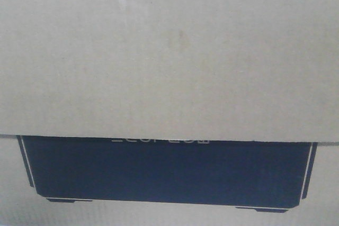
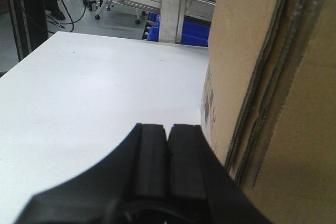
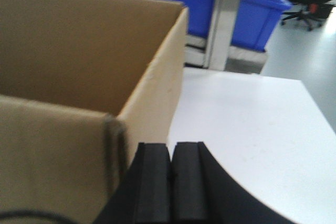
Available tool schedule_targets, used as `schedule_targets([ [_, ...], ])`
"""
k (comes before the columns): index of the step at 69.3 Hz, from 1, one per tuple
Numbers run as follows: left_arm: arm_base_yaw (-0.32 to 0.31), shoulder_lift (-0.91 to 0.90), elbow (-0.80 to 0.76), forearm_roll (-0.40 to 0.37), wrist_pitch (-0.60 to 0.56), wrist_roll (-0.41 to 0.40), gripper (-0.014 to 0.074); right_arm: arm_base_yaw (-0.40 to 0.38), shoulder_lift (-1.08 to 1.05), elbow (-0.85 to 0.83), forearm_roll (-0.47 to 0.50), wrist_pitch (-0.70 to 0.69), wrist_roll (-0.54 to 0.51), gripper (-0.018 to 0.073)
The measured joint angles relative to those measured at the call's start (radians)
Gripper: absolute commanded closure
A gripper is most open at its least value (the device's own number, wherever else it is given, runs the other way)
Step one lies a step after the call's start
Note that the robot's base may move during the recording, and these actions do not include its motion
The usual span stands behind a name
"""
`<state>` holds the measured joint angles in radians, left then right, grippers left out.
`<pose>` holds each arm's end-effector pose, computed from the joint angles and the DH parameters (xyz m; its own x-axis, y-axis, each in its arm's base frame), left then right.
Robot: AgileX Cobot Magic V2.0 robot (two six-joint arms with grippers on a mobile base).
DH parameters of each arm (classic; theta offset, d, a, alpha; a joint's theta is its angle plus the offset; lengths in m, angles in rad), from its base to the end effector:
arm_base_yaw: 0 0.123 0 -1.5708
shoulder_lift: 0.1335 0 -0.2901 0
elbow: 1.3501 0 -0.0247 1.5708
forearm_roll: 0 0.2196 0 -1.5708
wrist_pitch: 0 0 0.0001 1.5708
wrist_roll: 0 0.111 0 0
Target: Grab box from left shelf to table start
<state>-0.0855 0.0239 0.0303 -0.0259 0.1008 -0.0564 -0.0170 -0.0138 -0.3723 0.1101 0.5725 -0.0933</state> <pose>0.0427 -0.0040 0.1928 -0.0745 -0.0760 -0.9943 0.0822 0.9932 -0.0821 0.0066 0.0065 0.2690 -0.0963 0.0010 -0.9954 -0.0423 0.9991 0.0051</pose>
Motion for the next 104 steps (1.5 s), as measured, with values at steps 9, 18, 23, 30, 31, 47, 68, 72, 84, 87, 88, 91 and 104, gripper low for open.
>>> schedule_targets([
  [9,0.0,0.0,0.0,0.0,0.0,0.0,0.0697,-0.011,0.0,0.089,-0.09,-0.123,0.103,0.0503],
  [18,0.0,0.0,0.0,0.0,0.0,0.0,0.0697,-0.011,0.0,0.217,-0.11,-0.235,0.123,0.0503],
  [23,0.0,0.0,0.0,0.0,0.0,0.0,0.0697,-0.011,0.0,0.284,-0.11,-0.288,0.13,0.0503],
  [30,0.0,0.0,0.0,0.0,0.0,0.0,0.0697,-0.011,0.0,0.363,-0.11,-0.358,0.136,0.0503],
  [31,0.0,0.0,0.0,0.0,0.0,0.0,0.0697,-0.011,0.0,0.376,-0.11,-0.365,0.135,0.0503],
  [47,0.0,0.0,0.0,0.0,0.0,0.0,0.0697,-0.011,0.0,0.399,-0.11,-0.412,0.145,0.0503],
  [68,0.0,0.0,0.0,0.0,0.0,0.0,0.0697,-0.011,0.0,0.404,-0.11,-0.414,0.146,0.0503],
  [72,0.0,0.0,0.0,0.0,0.0,0.0,0.0697,-0.011,0.0,0.404,-0.11,-0.414,0.147,0.0503],
  [84,0.0,0.0,0.0,0.0,0.0,0.0,0.0697,-0.011,0.0,0.404,-0.11,-0.414,0.147,0.0503],
  [87,0.0,0.0,0.0,0.0,0.0,0.0,0.0697,-0.011,0.0,0.404,-0.11,-0.414,0.147,0.0503],
  [88,0.0,0.0,0.0,0.0,0.0,0.0,0.0697,-0.011,0.0,0.404,-0.11,-0.414,0.147,0.0503],
  [91,0.0,0.0,0.0,0.0,0.0,0.0,0.0697,-0.011,0.0,0.404,-0.11,-0.414,0.147,0.0503],
  [104,0.0,0.0,0.0,0.0,0.0,0.0,0.0697,-0.011,0.0,0.404,-0.11,-0.414,0.149,0.0503],
])
